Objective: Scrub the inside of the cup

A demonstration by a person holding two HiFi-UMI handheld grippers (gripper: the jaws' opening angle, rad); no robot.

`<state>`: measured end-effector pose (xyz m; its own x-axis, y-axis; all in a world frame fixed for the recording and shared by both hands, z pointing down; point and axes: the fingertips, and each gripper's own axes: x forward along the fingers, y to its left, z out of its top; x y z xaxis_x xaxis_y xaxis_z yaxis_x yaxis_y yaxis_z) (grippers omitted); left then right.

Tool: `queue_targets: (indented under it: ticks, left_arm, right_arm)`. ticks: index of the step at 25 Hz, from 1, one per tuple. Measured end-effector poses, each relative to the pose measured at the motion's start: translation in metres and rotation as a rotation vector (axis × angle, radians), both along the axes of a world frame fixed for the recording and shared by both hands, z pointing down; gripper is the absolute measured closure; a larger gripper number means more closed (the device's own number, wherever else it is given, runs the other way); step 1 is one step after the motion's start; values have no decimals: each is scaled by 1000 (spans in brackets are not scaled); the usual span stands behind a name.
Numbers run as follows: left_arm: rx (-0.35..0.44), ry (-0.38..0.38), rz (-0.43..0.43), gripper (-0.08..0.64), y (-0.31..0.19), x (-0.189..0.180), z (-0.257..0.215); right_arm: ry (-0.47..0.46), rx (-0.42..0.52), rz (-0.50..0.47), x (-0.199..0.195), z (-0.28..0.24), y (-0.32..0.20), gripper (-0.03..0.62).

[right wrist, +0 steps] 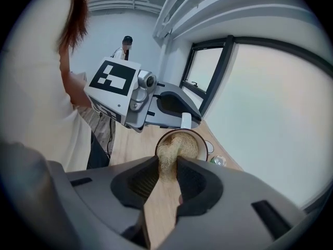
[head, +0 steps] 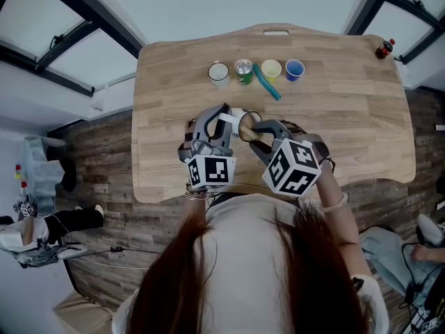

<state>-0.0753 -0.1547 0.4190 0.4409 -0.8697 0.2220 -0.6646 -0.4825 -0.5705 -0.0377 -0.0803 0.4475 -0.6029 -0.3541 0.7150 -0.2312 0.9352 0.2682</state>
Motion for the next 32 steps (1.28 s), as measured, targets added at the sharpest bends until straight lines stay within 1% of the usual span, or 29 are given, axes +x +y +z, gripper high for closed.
queue_targets:
  ticks: [7, 13, 19, 27, 32]
  left_arm:
    - [-13, 22, -18, 531, -3, -2, 0]
    - [-31, 53, -42, 531, -6, -7, 0]
    - [-56, 110, -78, 531, -11, -11, 0]
    - [-85, 152, -109, 531, -15, -14, 2]
    - [-129, 209, -141, 531, -19, -18, 7]
  right_arm:
    - [-25, -19, 35, 1, -2, -3, 477]
    - [-66, -39, 77, 1, -6, -6, 480]
    - [-96, -41, 104, 3, -11, -10, 482]
    - [-118, -34, 134, 6, -15, -14, 482]
    - [-140, -26, 156, 7, -19, -18, 482]
